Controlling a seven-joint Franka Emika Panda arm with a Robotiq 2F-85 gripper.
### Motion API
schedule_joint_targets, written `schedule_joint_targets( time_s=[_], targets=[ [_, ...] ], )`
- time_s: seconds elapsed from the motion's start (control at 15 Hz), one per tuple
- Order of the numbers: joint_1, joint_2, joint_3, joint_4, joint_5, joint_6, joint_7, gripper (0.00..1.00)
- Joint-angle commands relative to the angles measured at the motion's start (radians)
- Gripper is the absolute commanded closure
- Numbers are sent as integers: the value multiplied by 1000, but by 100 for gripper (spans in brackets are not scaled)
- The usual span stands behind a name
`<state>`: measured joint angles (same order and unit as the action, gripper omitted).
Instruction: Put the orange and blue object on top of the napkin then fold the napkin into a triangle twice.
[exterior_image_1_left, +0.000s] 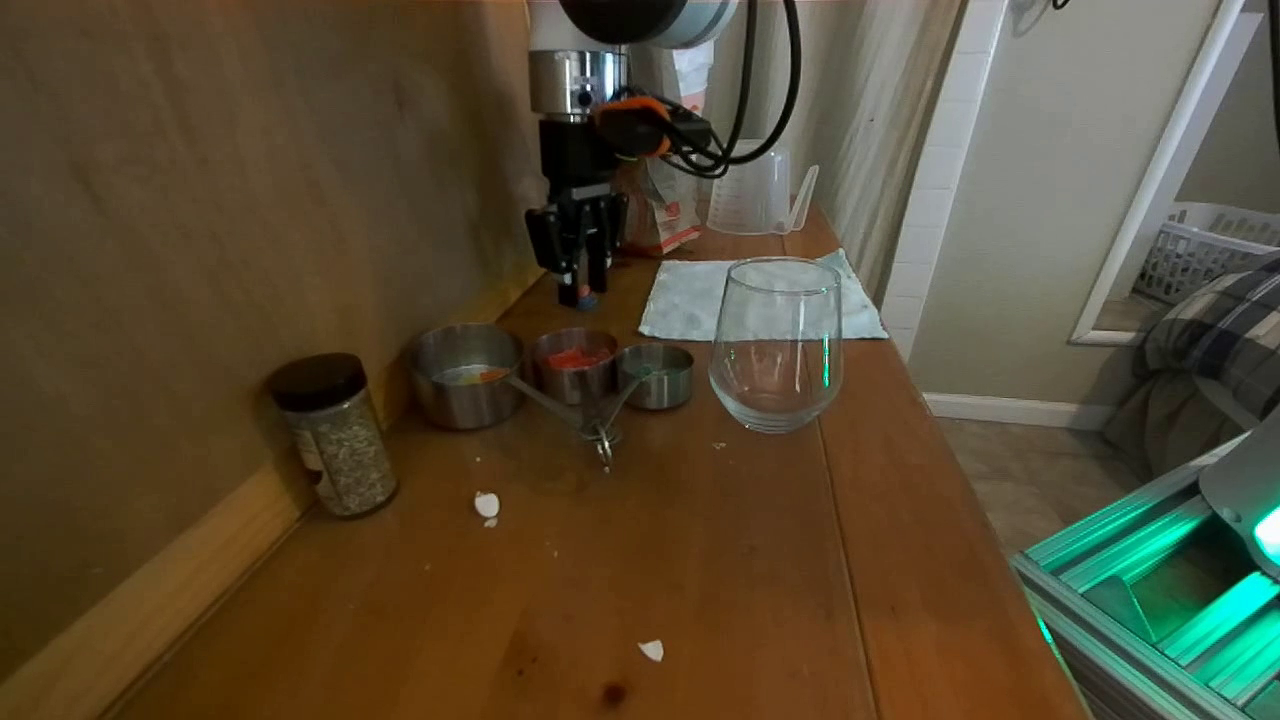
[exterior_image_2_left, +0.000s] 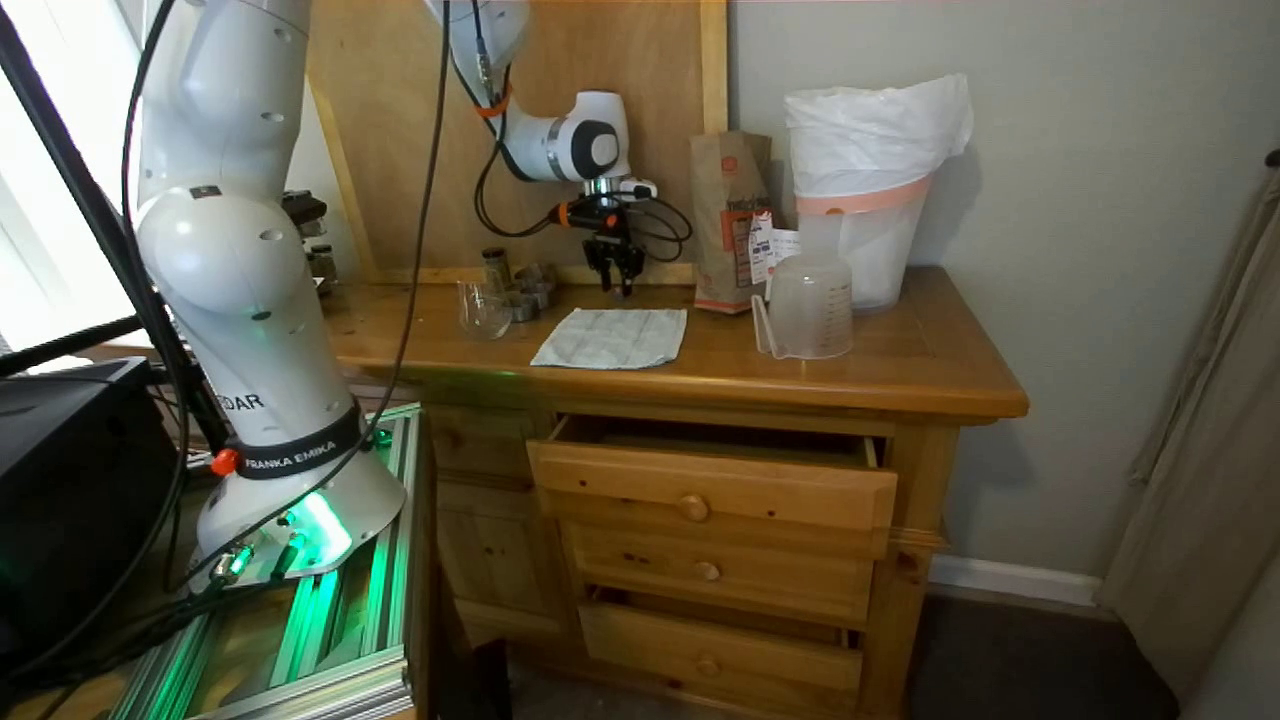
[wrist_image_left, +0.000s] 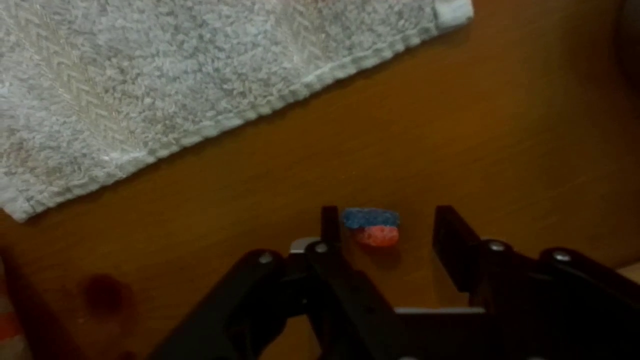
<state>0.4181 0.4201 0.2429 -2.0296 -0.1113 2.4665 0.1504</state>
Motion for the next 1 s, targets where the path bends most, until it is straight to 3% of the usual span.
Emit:
schedule_joint_targets(
  time_s=[0.0,0.2,0.6,0.73,0.93],
  targets=[
    [20,18,-19,22,-35,8,39,50],
    [21,18,-20,23,-37,8,43,50],
    [24,21,-21,25,-41,7,49,62],
    [25,21,-21,26,-43,6,51,58],
    [25,19,-21,24,-44,6,50,64]
  ],
)
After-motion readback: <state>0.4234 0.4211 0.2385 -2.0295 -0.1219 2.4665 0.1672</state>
